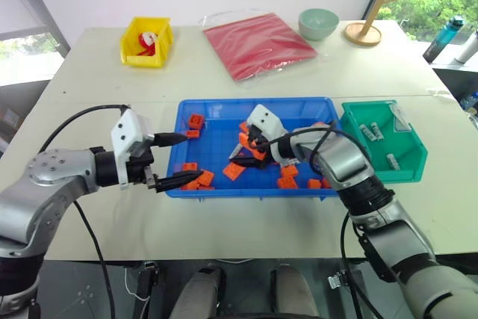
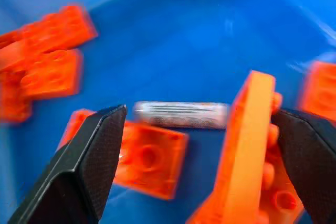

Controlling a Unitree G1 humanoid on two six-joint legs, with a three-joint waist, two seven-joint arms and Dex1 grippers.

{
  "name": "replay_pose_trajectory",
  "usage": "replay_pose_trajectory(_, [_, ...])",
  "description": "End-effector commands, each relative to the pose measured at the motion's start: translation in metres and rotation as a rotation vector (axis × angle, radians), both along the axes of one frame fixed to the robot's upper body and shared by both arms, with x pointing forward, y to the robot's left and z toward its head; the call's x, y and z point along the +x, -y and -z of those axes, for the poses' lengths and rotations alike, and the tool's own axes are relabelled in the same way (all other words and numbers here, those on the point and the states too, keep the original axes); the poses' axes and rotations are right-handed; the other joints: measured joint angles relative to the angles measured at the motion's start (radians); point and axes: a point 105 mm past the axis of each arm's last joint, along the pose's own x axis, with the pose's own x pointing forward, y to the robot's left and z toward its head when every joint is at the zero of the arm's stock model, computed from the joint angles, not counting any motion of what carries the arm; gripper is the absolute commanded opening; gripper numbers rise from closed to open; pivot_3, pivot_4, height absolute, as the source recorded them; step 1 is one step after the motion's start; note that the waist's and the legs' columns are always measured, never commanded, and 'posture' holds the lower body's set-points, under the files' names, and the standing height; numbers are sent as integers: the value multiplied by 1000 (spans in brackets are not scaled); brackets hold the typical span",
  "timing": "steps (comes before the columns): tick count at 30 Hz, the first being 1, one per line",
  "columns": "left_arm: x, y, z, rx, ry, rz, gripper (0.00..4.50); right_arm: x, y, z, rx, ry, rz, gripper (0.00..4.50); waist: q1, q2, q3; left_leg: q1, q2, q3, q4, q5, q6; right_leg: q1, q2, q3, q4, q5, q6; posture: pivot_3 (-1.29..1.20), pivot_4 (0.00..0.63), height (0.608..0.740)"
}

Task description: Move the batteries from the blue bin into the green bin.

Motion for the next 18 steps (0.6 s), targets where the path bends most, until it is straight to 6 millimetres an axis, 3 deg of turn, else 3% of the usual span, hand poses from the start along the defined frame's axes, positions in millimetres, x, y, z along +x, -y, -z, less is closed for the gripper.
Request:
replay_pose_trajectory(1, [-3, 6, -5, 8, 43, 31, 4500, 2, 6, -21, 52, 60, 91, 4426, 0, 0, 0, 0, 0, 0, 0, 0, 0, 0, 0, 0, 0, 0, 0, 0, 150, 717])
replay_pose_trajectory(7, [1, 6, -3, 16, 47, 42, 4500, 2, 14, -22, 40, 105, 161, 4426, -1, 0, 0, 0, 0, 0, 0, 0, 0, 0, 0, 0, 0, 0, 0, 0, 150, 717])
replay_pose_trajectory(10, [4, 8, -4, 14, 55, 53, 4500, 8, 15, -34, -2, 214, 145, 4426, -1, 0, 0, 0, 0, 0, 0, 0, 0, 0, 0, 0, 0, 0, 0, 0, 150, 717])
replay_pose_trajectory(14, [6, 8, -3, 12, 60, 56, 4500, -2, -7, -61, -1, 342, -75, 4426, -7, 0, 0, 0, 0, 1, 0, 0, 0, -1, 0, 0, 0, 0, 0, 0, 150, 717])
replay_pose_trajectory(18, [6, 6, -2, 16, 61, 56, 4500, -11, -26, -61, -82, 365, -342, 4426, -13, 0, 0, 0, 1, 0, -1, 0, 0, -1, 0, 0, 0, 0, 0, 0, 150, 717])
